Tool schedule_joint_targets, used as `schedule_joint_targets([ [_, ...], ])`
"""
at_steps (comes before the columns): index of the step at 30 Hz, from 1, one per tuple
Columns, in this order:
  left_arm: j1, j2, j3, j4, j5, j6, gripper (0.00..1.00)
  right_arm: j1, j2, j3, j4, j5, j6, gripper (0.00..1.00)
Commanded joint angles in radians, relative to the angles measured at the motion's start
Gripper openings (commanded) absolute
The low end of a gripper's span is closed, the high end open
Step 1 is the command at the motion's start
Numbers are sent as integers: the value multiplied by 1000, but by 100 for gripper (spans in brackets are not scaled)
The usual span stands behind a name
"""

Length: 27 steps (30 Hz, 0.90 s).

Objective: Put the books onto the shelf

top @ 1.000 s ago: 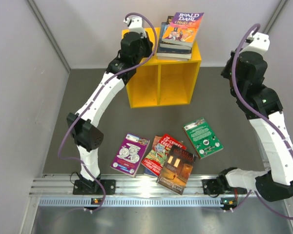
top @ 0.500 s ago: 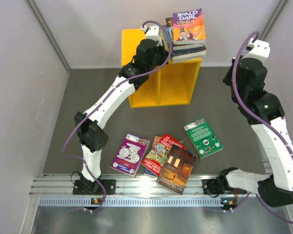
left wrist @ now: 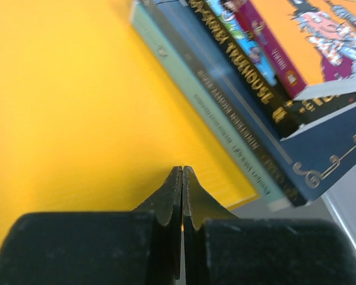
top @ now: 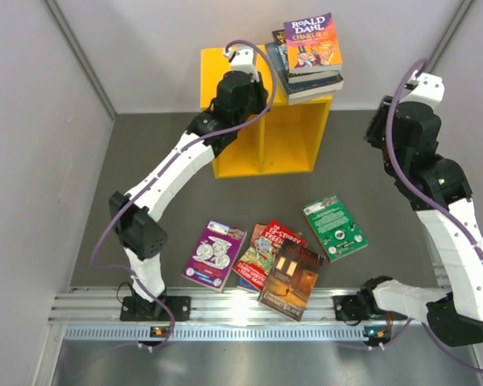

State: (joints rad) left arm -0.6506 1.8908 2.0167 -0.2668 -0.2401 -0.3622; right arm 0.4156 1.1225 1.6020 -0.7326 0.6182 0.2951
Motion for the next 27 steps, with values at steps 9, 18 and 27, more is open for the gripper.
schedule_joint_targets([
  [9, 12, -476, -361, -152, -102, -52, 22, -146, -32, -293, -209, -544, 171, 100],
  [18, -7, -645, -631, -494, 551, -93, 82, -63, -102, -549, -252, -916, 280, 100],
  [27, -227, -739, -1024, -345, 665, -213, 85, -57, -150, -597, -301, -831, 297, 100],
])
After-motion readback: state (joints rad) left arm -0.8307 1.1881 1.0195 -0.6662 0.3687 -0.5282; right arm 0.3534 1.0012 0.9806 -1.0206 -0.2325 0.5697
